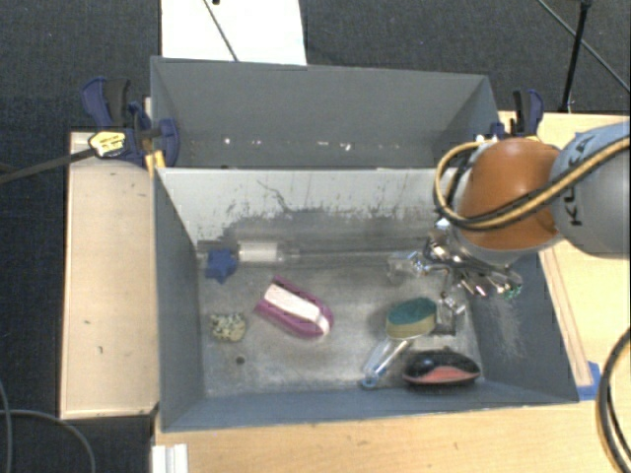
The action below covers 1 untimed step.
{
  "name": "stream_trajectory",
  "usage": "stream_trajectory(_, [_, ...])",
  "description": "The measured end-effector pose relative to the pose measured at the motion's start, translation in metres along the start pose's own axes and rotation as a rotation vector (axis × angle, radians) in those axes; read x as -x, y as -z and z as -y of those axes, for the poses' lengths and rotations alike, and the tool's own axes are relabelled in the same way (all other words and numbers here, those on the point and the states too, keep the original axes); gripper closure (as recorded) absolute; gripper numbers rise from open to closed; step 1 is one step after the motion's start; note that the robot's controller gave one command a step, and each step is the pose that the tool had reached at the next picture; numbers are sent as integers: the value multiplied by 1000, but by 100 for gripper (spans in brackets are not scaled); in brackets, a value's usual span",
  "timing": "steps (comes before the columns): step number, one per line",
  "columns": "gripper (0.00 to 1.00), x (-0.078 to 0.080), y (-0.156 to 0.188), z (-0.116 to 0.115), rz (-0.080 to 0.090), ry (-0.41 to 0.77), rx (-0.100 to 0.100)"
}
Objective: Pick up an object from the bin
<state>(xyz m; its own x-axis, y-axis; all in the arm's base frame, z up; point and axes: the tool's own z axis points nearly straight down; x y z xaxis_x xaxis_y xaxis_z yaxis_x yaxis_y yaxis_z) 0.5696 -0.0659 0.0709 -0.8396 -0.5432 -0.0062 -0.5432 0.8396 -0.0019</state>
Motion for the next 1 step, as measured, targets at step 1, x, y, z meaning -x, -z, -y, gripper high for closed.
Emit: stream_trajectory(1, [100,-1,0,0,-1,1,0])
